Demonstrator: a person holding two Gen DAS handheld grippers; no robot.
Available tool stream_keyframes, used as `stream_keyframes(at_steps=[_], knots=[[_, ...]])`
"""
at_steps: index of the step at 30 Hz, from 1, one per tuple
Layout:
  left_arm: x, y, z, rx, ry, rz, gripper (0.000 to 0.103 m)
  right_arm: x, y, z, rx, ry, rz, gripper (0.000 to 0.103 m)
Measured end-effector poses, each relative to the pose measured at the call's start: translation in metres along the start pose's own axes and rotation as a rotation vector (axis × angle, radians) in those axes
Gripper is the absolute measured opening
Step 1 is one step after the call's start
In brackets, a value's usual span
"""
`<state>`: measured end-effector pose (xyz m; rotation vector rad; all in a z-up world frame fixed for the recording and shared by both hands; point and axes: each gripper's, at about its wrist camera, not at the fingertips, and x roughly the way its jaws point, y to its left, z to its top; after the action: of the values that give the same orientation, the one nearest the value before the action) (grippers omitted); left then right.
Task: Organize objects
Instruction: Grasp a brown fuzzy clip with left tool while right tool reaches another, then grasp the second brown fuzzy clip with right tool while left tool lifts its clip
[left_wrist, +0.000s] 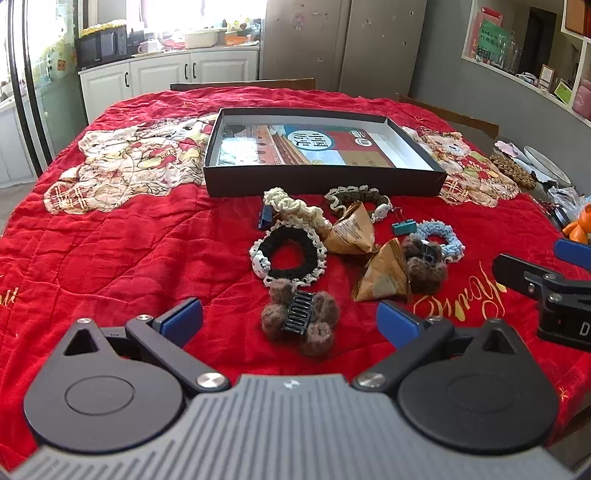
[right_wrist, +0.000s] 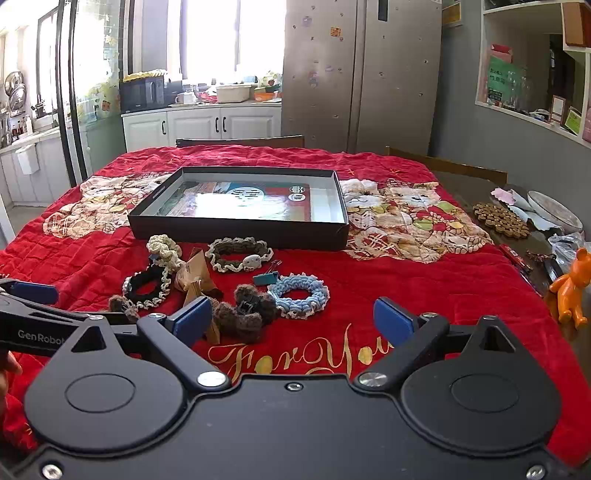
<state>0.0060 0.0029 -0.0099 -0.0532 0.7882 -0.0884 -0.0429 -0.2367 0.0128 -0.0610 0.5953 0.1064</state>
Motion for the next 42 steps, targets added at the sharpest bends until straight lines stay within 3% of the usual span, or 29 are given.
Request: stream_keyframes(at_steps=[11, 18, 22, 32, 39, 42], knots=[[0.006, 0.002, -0.001, 0.004, 0.006, -0.016, 0.103, 0.002, 0.001, -0.001, -0.013, -0.005, -0.001, 0.093], [0.015, 0.003, -0.004, 0.067, -0.026, 0.005, 0.103, 0.013, -0.006, -0.005, -0.026, -0.012, 0.020, 0.091], [0.022, 0.002, -0.006, 0.090, -0.015, -0.039, 0.103, 0.023, -0.006, -0.011, -0.041, -0.015, 0.041, 0.086], [0.046, 0.014, -0.008, 0.048, 0.029, -0.090, 0.079, 0.050, -0.005, -0.017, -0.033, 0.001, 0.156, 0.065], [0.049, 0.017, -0.008, 0.045, 0.000, -0.106, 0.050, 0.072, 0.004, -0.020, -0.033, 0.033, 0.185, 0.051], [0.048, 0.020, -0.008, 0.035, -0.003, -0.115, 0.047, 0.077, 0.006, -0.021, -0.030, 0.039, 0.194, 0.049]])
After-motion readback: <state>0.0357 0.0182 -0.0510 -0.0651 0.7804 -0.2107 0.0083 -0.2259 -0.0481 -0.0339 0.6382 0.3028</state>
